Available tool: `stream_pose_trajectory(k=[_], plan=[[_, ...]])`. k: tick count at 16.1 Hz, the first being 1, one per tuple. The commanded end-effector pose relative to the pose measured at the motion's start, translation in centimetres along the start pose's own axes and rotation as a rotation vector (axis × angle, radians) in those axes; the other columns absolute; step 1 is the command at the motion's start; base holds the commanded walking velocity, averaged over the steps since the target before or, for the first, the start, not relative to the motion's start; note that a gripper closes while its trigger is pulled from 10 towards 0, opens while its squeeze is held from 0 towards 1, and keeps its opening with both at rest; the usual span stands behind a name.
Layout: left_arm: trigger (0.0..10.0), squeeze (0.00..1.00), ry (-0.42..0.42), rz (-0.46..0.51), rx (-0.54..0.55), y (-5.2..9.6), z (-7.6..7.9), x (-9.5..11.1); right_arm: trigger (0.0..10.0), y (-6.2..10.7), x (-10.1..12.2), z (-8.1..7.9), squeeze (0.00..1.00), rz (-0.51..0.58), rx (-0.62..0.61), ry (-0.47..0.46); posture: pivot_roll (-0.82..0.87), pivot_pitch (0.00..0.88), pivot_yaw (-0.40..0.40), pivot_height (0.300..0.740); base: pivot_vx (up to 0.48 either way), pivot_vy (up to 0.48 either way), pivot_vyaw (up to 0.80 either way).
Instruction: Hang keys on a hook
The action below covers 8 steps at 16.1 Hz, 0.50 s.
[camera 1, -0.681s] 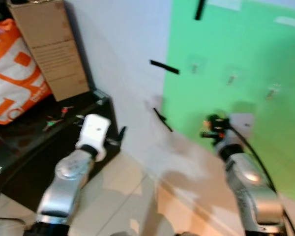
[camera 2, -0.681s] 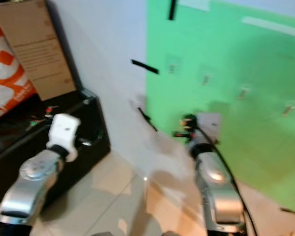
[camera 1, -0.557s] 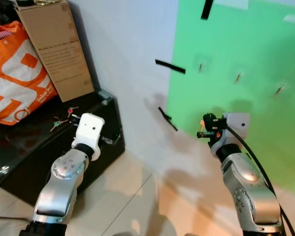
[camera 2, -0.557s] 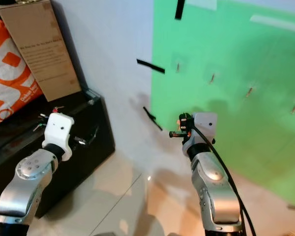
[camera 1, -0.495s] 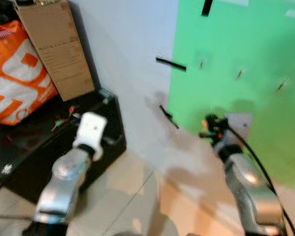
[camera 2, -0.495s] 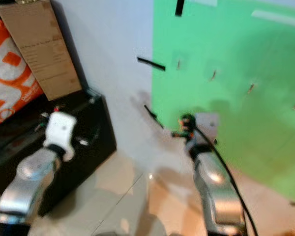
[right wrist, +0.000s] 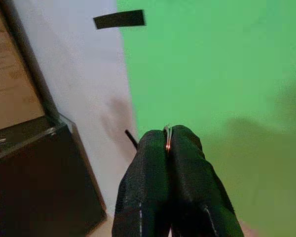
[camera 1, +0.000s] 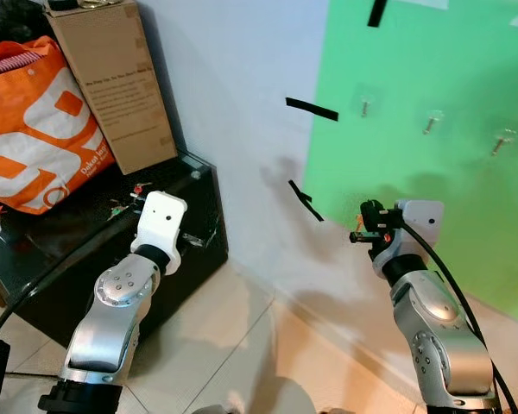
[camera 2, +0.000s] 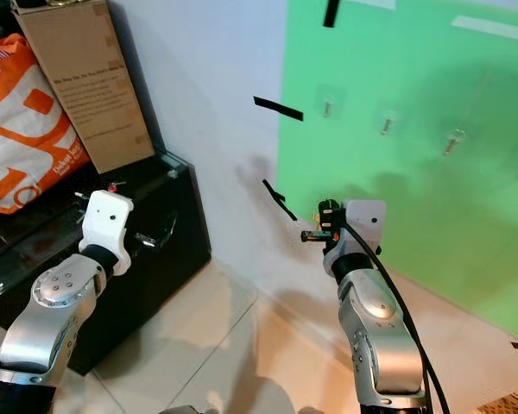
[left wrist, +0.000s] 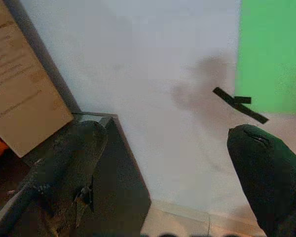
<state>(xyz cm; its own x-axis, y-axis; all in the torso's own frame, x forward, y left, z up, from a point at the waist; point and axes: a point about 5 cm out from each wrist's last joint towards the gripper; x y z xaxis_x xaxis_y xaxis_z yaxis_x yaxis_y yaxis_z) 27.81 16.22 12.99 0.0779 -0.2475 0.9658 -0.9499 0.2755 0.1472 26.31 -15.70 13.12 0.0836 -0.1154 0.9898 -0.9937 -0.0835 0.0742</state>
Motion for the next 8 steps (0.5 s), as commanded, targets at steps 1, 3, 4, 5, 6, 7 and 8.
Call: stream_pose_trajectory(k=[1,3,4,5,6,7,8], plan=[[10.0,0.0,-0.002,0.013,-0.007,-0.18,-0.16,0.58,10.0,-0.31,0.36,-0.07,0.0,0.024,0.008,0.002,-0.03,0.0,0.071,0.74,0.266,0.0,0.0],[10.0,0.0,-0.004,0.012,-0.012,-0.23,-0.13,0.62,10.0,-0.38,0.4,-0.11,0.0,0.026,0.014,0.006,-0.03,0.0,0.07,0.74,0.266,0.0,0.0],[10.0,0.0,-0.004,0.012,-0.017,-0.2,-0.08,0.56,10.0,-0.46,0.44,-0.08,0.0,0.027,0.016,0.008,-0.03,0.0,0.068,0.74,0.259,0.0,0.0],[10.0,0.0,-0.004,0.011,-0.022,-0.17,-0.04,0.53,10.0,-0.5,0.48,-0.09,0.0,0.028,0.018,0.01,-0.03,0.0,0.067,0.74,0.266,0.0,0.0],[10.0,0.0,-0.005,0.012,-0.024,-0.16,-0.03,0.54,10.0,-0.52,0.5,-0.12,0.0,0.029,0.021,0.012,-0.03,0.0,0.066,0.74,0.281,0.0,0.0],[10.0,0.0,-0.004,0.012,-0.025,-0.18,-0.01,0.55,10.0,-0.58,0.52,-0.15,0.0,0.031,0.026,0.015,-0.03,0.0,0.066,0.74,0.281,0.0,0.0],[10.0,0.0,-0.006,0.012,-0.028,-0.1,0.02,0.55,10.0,-0.66,0.56,-0.29,0.0,0.033,0.038,0.012,-0.03,0.0,0.066,0.74,0.277,0.0,0.0]])
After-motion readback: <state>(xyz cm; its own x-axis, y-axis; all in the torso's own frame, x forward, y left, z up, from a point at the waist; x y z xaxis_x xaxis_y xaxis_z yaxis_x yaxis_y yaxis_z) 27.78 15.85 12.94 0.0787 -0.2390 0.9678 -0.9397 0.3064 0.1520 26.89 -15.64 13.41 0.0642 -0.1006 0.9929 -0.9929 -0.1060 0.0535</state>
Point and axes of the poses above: a point about 5 cm out from each wrist's last joint towards the gripper, its own y axis pointing back from the gripper into the wrist, its own x axis along the axis of the wrist's last joint, z = x × y, and after that the axes turned 1 degree about -y, right-handed
